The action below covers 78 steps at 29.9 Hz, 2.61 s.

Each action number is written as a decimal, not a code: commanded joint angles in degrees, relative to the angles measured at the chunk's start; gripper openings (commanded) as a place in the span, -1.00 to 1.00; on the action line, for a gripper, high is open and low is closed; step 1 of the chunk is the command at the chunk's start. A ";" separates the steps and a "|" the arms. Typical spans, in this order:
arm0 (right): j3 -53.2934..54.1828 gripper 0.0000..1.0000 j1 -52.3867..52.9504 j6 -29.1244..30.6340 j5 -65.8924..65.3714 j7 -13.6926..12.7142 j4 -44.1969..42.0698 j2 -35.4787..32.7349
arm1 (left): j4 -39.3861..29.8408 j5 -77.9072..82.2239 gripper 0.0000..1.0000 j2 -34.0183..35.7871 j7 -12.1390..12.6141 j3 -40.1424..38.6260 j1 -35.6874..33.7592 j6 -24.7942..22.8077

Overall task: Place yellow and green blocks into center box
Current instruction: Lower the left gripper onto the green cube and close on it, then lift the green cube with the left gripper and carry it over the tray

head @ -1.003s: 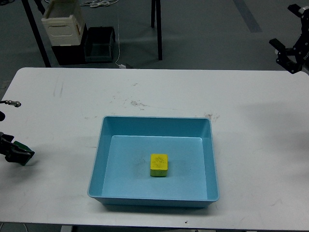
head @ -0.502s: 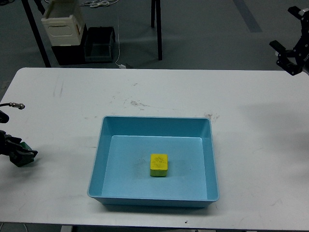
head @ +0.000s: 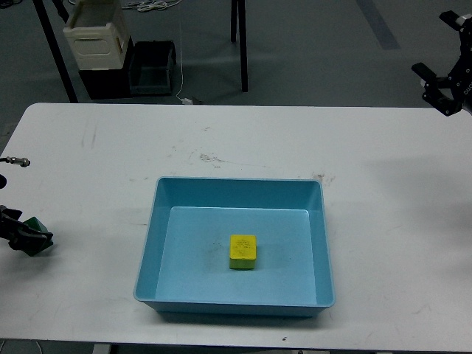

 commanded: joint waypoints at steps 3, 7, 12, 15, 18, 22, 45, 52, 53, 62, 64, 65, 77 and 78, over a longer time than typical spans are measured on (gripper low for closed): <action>0.00 1.00 -0.35 0.01 0.00 0.00 0.00 0.00 | 0.66 -0.05 0.85 -0.02 0.00 0.01 1.70 0.46; -0.09 1.00 -0.44 0.01 0.00 0.00 0.00 0.00 | 0.83 -0.05 0.69 -0.10 0.00 0.01 2.05 2.31; -0.09 1.00 -0.53 0.01 0.00 0.00 0.00 0.00 | 1.62 -0.13 0.25 -0.37 0.00 -0.08 2.05 5.47; -0.09 1.00 -0.61 0.01 0.00 0.00 0.00 0.00 | 2.06 -0.40 0.03 -0.28 0.00 0.10 2.84 6.97; 0.00 1.00 -0.97 0.01 0.00 0.00 0.00 0.00 | 3.03 -0.31 -0.17 -0.28 0.00 0.18 4.07 6.97; -0.09 1.00 -1.05 0.01 0.00 0.00 0.00 0.00 | 4.70 -0.22 -0.15 -0.28 0.00 0.18 4.25 7.06; 5.78 1.00 -1.05 -0.17 -0.09 0.00 -0.97 0.35 | -14.36 -17.98 -0.42 7.72 0.00 -1.22 -13.24 6.18; 12.65 1.00 -1.05 -0.35 -0.09 0.00 -3.51 -0.79 | -21.05 -17.89 -0.42 5.79 0.00 -1.40 -16.92 1.62; 12.83 1.00 -1.05 -0.35 -0.09 0.00 -4.04 -1.23 | -21.05 -17.89 -0.42 5.00 0.00 -1.31 -17.28 0.56; 12.74 0.99 -1.14 -0.35 -0.09 0.00 -8.88 -1.76 | -20.70 -13.68 -0.43 -7.56 0.00 -0.96 -19.30 -2.93; 12.74 1.00 -1.49 -0.35 -0.09 0.00 -8.88 -1.76 | -20.70 -11.92 -0.43 -9.76 0.00 -1.13 -19.48 -2.93; 12.74 1.00 -1.58 -0.35 -0.09 0.00 -8.97 -1.76 | -20.61 -11.39 -0.43 -10.73 0.00 -1.14 -19.74 -2.93; 12.65 1.00 -1.84 -0.26 -0.09 0.00 -9.06 -0.53 | -20.35 -6.12 -0.42 -20.14 0.00 -0.35 -21.77 -2.93; 12.65 1.00 -2.02 -0.26 -0.09 0.00 -9.06 -0.53 | -20.26 -5.24 -0.42 -21.01 0.00 0.00 -21.77 -2.93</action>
